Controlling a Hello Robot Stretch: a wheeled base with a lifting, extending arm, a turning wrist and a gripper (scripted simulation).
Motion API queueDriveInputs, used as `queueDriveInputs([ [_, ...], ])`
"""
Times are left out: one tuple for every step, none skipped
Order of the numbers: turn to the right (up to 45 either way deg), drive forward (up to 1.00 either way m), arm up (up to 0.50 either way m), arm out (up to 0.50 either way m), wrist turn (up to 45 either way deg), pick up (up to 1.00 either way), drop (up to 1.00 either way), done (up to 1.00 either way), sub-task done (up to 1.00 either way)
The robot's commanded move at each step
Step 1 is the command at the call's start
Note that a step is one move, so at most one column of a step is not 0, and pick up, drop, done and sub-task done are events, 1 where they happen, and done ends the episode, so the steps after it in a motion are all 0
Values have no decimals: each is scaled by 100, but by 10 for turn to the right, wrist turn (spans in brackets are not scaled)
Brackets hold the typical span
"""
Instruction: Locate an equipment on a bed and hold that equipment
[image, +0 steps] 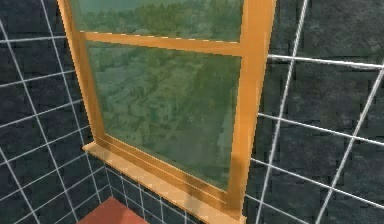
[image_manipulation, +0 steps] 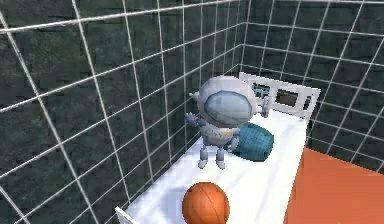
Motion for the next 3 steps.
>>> queueDriveInputs([
  [0,0,50,0,0,0,0,0,0],
  [0,0,8,0,0,0,0,0,0],
  [0,0,0,22,0,0,0,0,0],
])
